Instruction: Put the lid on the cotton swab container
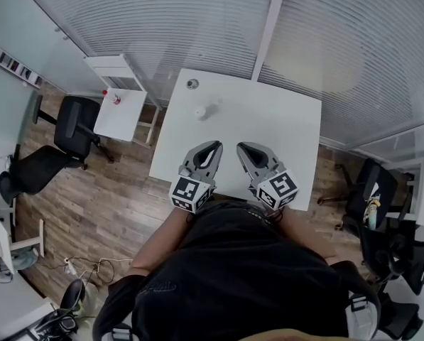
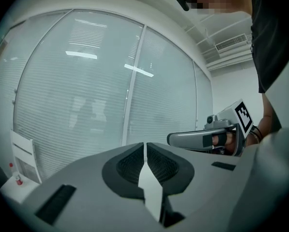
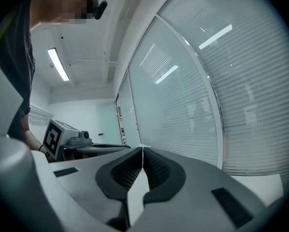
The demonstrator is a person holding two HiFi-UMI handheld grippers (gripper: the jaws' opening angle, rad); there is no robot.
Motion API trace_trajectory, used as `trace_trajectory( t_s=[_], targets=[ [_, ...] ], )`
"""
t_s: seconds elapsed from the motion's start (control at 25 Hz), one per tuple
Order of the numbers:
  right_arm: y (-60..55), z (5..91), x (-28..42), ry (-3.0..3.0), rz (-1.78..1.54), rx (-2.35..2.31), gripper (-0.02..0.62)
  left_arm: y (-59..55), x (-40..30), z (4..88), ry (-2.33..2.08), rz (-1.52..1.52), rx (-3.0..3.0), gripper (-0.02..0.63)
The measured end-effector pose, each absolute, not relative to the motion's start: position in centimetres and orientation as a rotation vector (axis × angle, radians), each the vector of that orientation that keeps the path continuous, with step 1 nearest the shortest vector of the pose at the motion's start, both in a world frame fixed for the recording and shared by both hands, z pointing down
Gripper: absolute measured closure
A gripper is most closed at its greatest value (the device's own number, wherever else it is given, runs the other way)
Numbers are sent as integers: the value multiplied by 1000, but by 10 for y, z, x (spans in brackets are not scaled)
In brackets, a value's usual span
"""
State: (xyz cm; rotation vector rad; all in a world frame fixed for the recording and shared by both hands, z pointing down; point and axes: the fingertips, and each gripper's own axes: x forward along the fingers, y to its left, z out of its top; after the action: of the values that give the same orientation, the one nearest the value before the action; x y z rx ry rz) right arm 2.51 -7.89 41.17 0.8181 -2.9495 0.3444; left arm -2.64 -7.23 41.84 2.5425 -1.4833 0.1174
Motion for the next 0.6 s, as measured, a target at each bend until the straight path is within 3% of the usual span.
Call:
trace_trajectory(
  t_s=[0.6],
  targets=[
    [-109, 408, -49, -2868, 371, 1033, 569, -120, -103, 416, -1314, 92, 2637, 544]
  ],
)
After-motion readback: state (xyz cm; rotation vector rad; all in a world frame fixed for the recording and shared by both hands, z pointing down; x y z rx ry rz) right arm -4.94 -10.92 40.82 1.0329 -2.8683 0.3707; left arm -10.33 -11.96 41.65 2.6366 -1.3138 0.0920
